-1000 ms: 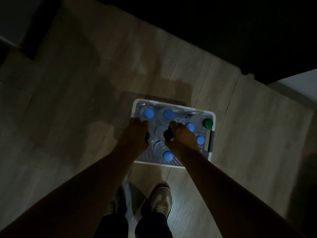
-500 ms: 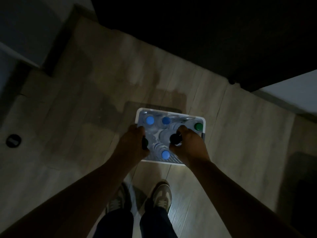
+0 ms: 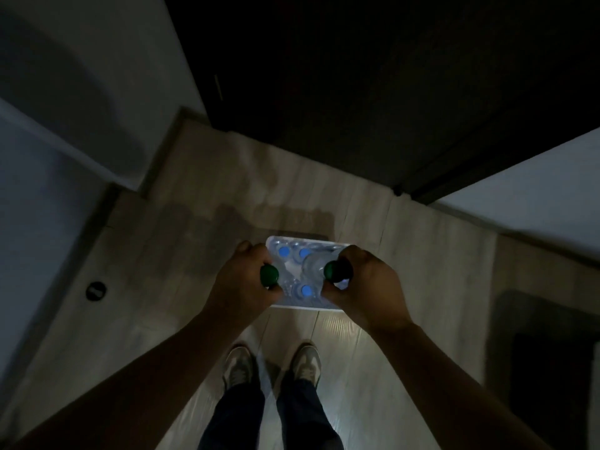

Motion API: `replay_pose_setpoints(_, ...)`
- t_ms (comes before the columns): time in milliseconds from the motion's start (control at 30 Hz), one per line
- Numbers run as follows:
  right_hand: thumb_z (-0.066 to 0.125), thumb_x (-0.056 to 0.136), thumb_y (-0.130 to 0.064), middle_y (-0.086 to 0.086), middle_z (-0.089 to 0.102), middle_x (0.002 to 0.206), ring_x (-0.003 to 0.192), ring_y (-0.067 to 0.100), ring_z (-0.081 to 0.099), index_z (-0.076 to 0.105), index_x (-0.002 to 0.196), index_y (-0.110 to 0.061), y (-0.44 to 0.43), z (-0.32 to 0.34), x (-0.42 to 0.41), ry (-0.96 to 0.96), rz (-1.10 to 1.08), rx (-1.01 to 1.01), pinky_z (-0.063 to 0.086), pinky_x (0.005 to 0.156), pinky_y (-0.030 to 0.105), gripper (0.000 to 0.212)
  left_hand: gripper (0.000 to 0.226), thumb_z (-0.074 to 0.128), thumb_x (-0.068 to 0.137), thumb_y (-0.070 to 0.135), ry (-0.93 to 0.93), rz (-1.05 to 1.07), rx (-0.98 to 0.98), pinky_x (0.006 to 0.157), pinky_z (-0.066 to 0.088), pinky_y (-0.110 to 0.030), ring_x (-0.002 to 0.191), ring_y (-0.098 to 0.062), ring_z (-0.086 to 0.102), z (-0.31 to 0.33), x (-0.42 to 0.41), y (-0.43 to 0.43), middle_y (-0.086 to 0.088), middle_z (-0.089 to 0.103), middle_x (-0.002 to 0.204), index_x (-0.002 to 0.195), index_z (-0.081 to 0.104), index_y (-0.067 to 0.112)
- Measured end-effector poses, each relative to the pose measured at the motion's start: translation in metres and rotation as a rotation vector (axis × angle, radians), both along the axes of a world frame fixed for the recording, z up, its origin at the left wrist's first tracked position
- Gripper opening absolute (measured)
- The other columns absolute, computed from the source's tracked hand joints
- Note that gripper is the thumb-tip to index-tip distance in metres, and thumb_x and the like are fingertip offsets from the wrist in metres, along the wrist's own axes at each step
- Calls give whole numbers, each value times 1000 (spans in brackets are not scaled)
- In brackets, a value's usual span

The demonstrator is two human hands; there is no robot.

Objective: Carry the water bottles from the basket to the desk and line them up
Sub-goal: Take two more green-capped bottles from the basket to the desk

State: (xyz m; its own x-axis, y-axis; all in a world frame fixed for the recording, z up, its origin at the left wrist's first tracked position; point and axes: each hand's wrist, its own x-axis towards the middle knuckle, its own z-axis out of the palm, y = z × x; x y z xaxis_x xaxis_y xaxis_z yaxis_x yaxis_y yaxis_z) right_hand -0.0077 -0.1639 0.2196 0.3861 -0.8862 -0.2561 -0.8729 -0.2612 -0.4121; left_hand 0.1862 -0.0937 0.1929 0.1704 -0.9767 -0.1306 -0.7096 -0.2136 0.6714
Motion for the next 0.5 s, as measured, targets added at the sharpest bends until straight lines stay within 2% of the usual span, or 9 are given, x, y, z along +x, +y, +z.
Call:
replay_pose_setpoints(67,75,72,-34,-9,62,82,65,3,51,61,92,-19,8,41,-1,-45,-21,-36,38,58,15,29,39,84,53,8,14,25,16,58,27,-9,65,-10,43,35,5,8,0,50,72,71,50,12)
replay_pose_setpoints(167,75,74,-34,-9,63,85,68,1,55,61,96,-19,21,105,0,-133,-50,-81,48,62,17,30,46,86,55,19,11,92,94,57,27,-9,65,-2,44,94,9,17,7,46,81,76,45,23)
replay_pose_setpoints(300,74,72,-37,-12,59,81,67,3,57,60,94,-21,44,185,1,-262,-142,-165,52,59,20,30,44,83,56,22,-20,141,54,53,25,-12,60,-1,42,171,9,30,8,45,76,74,42,24)
replay_pose_setpoints(433,71,70,-42,-22,52,76,69,-8,56,50,93,-35,68,250,1,-298,-189,-230,45,57,6,32,36,79,59,21,-36,183,-10,51,29,-18,63,-12,46,239,11,43,-3,52,79,75,48,14)
replay_pose_setpoints(500,71,69,-42,-24,48,76,68,-9,54,45,94,-39,74,279,3,-300,-187,-259,44,53,6,37,36,79,59,21,-22,192,-45,52,29,-16,63,-9,45,273,12,47,-2,52,82,76,48,16)
